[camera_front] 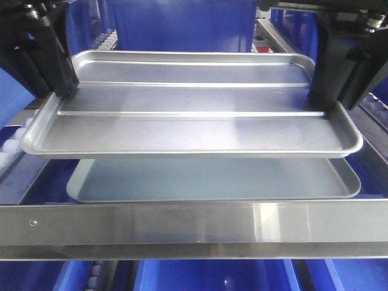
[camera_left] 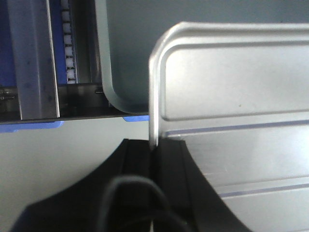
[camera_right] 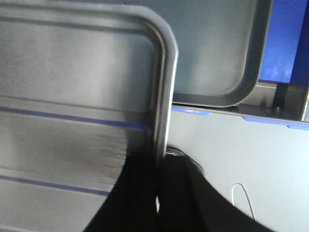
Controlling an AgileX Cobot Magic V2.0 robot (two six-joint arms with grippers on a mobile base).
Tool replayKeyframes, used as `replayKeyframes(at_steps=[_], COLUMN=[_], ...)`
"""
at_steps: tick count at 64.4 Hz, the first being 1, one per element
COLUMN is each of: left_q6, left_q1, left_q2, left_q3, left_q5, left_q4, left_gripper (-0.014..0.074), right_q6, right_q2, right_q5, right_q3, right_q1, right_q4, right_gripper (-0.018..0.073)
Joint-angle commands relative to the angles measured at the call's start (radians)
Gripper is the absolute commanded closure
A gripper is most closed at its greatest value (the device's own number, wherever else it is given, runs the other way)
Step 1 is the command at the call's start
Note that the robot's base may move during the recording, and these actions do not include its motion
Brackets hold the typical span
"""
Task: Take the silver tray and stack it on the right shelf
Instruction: 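Move the held tray over the larger grey tray and lower it, then open both grippers to release the silver tray onto the grey tray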
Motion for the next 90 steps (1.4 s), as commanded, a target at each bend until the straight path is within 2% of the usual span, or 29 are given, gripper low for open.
replayKeyframes(at_steps=[1,35,51,66,78,90], left_q6=[0.003,0.004,0.058,0.07,0.07,0.07], left_q1=[-0.008,-0.008,0.005,0.053,0.095,0.142], left_q2=[-0.033,-0.033,0.007,0.111,0.213,0.313], left_q3=[-0.033,-0.033,-0.075,-0.176,-0.216,-0.216], left_q5=[-0.019,-0.073,-0.116,-0.137,-0.191,-0.232], left_q4=[0.027,0.039,0.058,0.075,0.083,0.102], left_gripper=[0.0689,0.0689,0.0689,0.0689,0.0689,0.0689], right_q6=[-0.014,-0.014,-0.026,-0.042,-0.092,-0.1], right_q2=[-0.033,-0.033,-0.031,0.015,0.114,0.245], right_q5=[-0.021,-0.066,-0.083,-0.065,-0.075,-0.136], right_q3=[-0.026,-0.026,-0.072,-0.183,-0.216,-0.217], right_q1=[-0.001,-0.001,-0.006,-0.091,-0.173,-0.212], right_q4=[-0.029,-0.029,-0.03,-0.101,-0.103,-0.104], right_gripper=[0.0502,0.0502,0.0502,0.0502,0.0502,0.0502])
